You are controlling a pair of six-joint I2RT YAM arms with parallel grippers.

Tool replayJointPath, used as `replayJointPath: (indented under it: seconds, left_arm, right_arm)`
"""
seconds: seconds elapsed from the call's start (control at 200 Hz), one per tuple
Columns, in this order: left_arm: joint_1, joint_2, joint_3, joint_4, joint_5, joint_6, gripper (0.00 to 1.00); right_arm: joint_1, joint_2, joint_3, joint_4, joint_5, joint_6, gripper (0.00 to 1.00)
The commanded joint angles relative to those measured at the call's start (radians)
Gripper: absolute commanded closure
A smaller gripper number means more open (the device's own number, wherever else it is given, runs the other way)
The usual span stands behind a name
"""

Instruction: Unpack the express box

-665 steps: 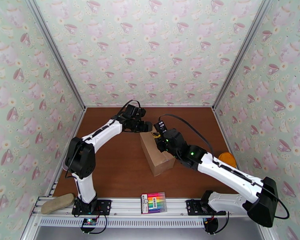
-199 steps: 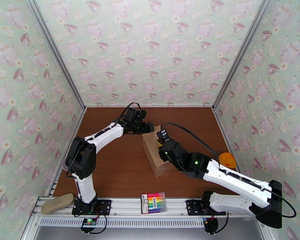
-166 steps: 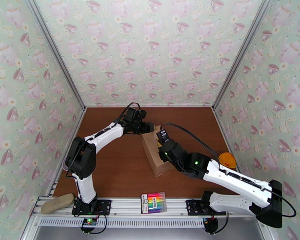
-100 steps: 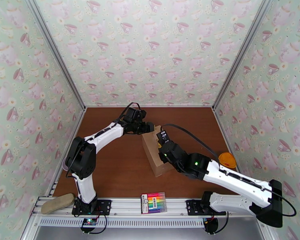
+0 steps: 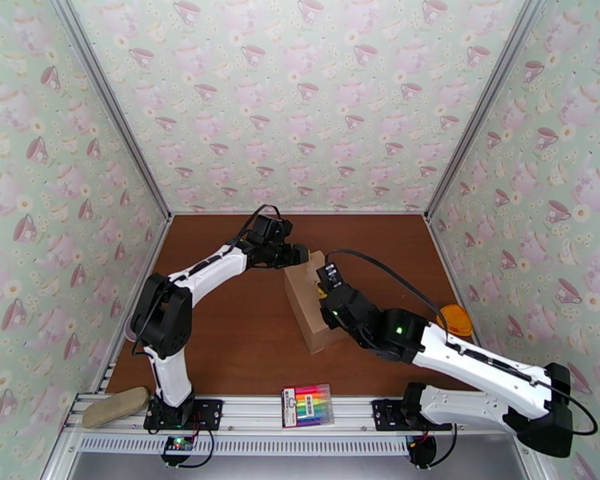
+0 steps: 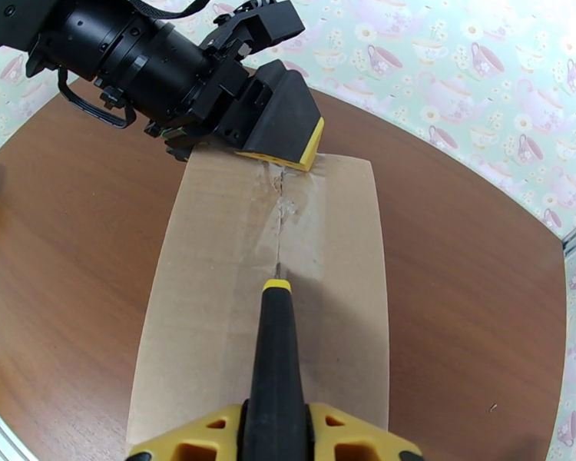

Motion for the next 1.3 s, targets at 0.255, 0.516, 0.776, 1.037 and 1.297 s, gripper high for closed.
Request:
replayJointPath:
  seconds: [0.255,0.516,0.776,1.037,1.297]
  left_arm:
    - [0.035,0.043,-0.048,-0.084,-0.196,-0.014,0.33]
    - [0.036,0.037,-0.048,-0.077,-0.221,-0.028,0.33]
    - [0.036,0.022,-0.045,-0.064,-0.250,-0.037,0.32]
    - [0.036,-0.020,-0.066,-0.015,-0.299,-0.052,0.32]
    - [0.035,-0.149,-0.120,0.090,-0.294,-0.052,0.31]
  right_arm:
    - [0.021,-0.026,-0.018,-0.082,-0.067,0.061,1.00]
    - [0.024,-0.072,0.024,-0.116,-0.064,0.056,1.00]
    - [0.025,-0.075,0.015,-0.123,-0.073,0.074,1.00]
    - [0.026,-0.074,-0.002,-0.117,-0.069,0.077,1.00]
    - [0.027,-0.049,-0.034,-0.067,-0.087,0.082,1.00]
